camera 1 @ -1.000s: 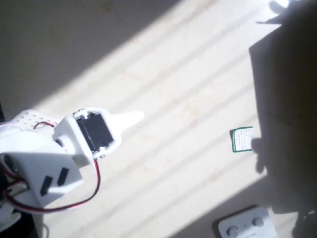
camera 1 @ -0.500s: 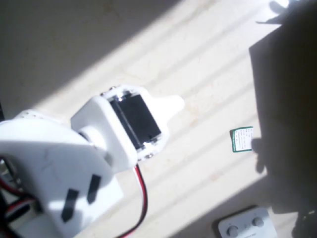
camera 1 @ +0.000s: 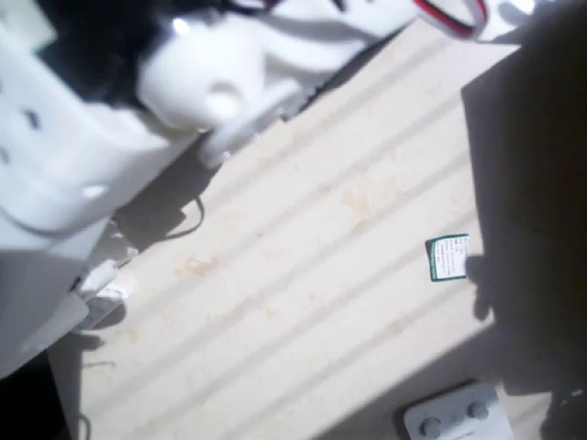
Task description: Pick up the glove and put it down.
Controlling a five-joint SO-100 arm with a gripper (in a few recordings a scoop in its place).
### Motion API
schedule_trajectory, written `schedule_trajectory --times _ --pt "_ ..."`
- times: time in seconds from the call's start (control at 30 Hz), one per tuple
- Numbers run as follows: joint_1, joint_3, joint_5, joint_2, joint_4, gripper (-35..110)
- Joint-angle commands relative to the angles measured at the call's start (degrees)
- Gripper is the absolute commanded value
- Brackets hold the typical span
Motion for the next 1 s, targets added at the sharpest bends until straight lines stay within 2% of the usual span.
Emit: schedule_trajectory --times 0.0,0.17,0.43,0.67,0.97 --pt "-2.6 -11.4 0.6 -8.3 -0.7 6" --pt "-4.9 -20.2 0.7 -18.4 0.1 18" --pt "-5.7 -20.7 0.7 -25.7 -0.1 36" --pt "-5.6 -20.9 0.8 -32.0 -1.1 37" --pt "-5.7 -20.9 4.0 -35.6 -9.6 36"
